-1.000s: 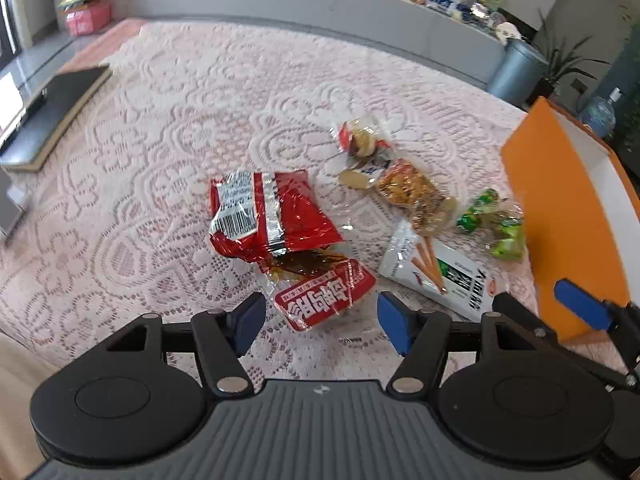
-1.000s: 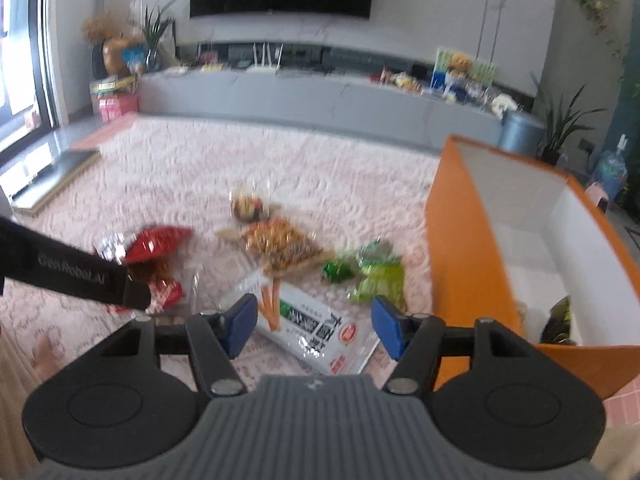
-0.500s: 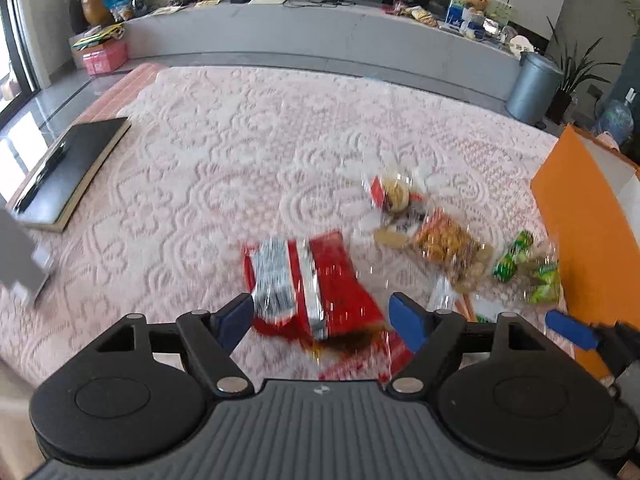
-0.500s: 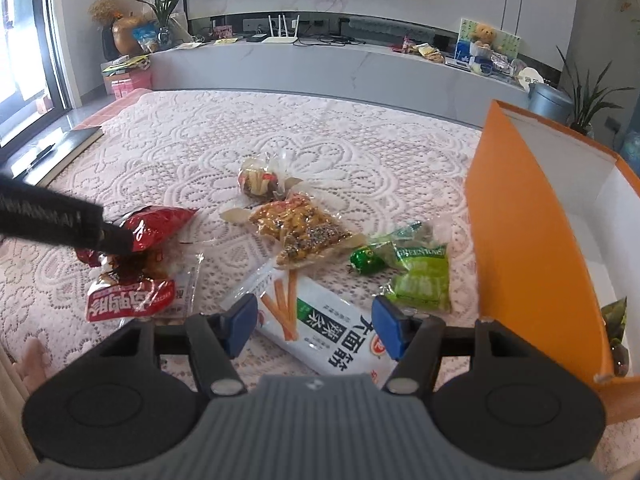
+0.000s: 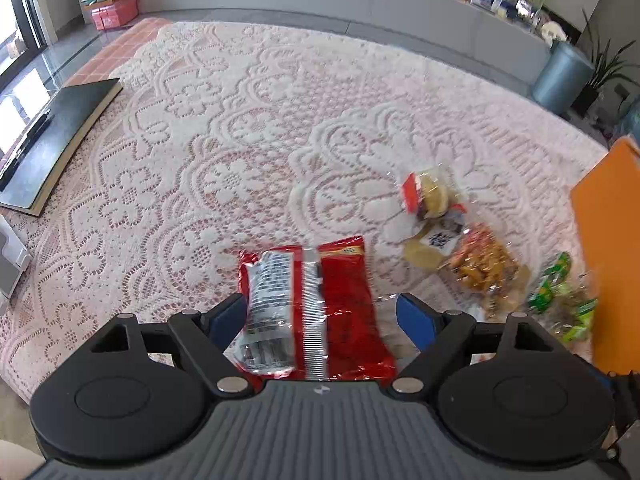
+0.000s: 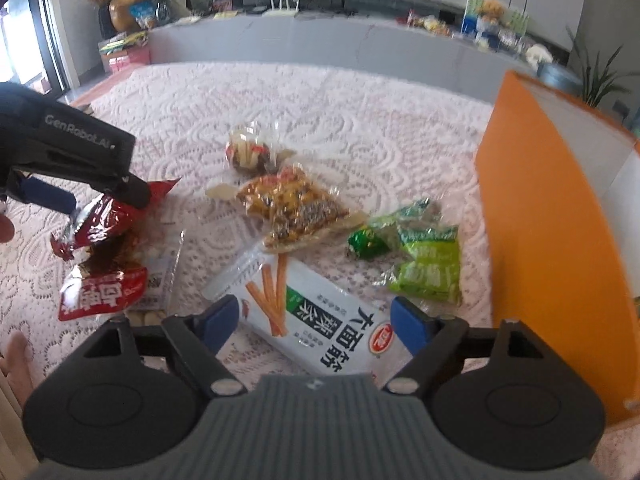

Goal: Organize snacks
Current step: 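Grasp the red chip bag with the left tool while the right tool grasps the meat packet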

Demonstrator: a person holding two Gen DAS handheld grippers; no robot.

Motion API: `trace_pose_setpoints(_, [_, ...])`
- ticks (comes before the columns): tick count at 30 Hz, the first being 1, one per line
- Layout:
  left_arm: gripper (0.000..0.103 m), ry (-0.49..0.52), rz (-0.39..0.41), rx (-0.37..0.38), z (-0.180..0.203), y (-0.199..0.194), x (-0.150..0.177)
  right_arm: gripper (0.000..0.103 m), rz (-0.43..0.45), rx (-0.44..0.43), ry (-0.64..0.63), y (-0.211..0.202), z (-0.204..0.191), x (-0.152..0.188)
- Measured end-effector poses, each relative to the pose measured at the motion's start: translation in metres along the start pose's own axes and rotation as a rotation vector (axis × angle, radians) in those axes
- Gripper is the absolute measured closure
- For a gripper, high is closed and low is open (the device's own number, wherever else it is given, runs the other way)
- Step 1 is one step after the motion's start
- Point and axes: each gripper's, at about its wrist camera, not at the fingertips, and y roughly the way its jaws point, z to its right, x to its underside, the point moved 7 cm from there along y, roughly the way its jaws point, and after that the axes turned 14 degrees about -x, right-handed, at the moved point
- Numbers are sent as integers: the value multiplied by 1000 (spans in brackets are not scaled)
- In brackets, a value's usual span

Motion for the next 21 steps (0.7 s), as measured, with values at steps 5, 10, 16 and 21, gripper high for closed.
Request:
trace_pose_setpoints(5, [4, -42, -62, 23, -10, 18, 4, 21, -35, -22, -14, 9, -1, -1])
trace_pose_setpoints(10, [11, -51, -62, 50, -10, 21, 4, 20, -45, -16, -61, 12, -10, 2])
trace_pose_setpoints(16, [24, -46, -27, 68, -12, 14, 2, 20, -33, 0, -73, 8, -14, 0])
trace_pose_setpoints(21, [25, -78, 30, 76, -24, -6, -4, 20, -8, -32, -68, -1, -26, -5])
